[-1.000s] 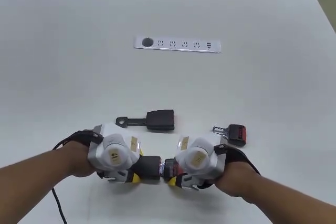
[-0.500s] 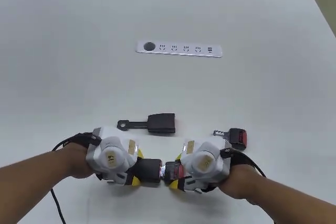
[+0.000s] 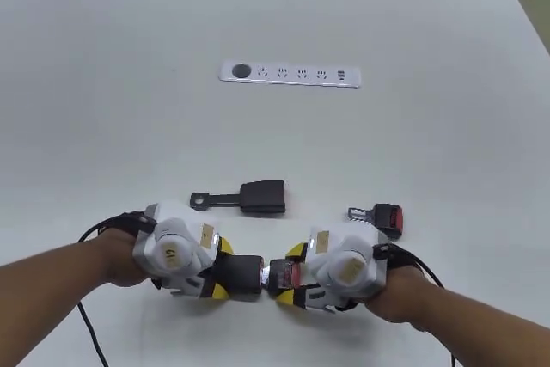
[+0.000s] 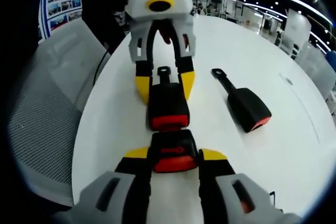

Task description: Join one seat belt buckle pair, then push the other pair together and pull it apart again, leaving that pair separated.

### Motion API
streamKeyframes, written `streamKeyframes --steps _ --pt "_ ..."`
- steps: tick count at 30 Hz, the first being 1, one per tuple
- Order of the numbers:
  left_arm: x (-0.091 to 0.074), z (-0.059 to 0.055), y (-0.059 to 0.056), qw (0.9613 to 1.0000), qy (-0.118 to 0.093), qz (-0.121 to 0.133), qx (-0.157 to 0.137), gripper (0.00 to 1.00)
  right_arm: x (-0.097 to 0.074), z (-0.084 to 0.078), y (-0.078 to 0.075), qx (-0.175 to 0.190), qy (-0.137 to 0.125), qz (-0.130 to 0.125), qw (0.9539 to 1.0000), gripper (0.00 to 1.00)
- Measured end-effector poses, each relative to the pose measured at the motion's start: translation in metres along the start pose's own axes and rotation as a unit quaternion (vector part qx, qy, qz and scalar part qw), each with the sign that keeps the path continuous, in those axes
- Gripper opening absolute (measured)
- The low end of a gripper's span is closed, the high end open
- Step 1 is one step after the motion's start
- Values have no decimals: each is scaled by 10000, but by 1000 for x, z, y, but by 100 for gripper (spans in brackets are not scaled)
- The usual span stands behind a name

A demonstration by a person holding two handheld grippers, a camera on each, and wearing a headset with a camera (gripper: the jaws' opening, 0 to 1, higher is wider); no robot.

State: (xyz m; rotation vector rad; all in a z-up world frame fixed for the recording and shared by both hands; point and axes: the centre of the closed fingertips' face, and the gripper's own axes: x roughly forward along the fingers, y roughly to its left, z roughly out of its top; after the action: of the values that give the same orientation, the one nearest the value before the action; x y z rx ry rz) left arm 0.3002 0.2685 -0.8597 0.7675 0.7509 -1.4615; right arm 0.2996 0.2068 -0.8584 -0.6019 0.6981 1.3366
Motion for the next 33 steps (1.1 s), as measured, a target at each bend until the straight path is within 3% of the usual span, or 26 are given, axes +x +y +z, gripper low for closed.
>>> streamKeyframes --steps 13,15,17,33 --pt "-1 1 0 9999 -131 -26 -17 32 -2 1 0 -113 -225 -129 9996 33" --pt "-1 1 0 9999 -111 -43 7 32 -2 2 0 -301 -230 -216 9990 33" --pt "-1 1 1 9999 -110 -49 9 32 -2 1 0 -137 -250 -219 9994 33" --pt "-2 1 1 9998 -182 -40 -33 32 -3 2 0 -125 -397 -266 9988 33"
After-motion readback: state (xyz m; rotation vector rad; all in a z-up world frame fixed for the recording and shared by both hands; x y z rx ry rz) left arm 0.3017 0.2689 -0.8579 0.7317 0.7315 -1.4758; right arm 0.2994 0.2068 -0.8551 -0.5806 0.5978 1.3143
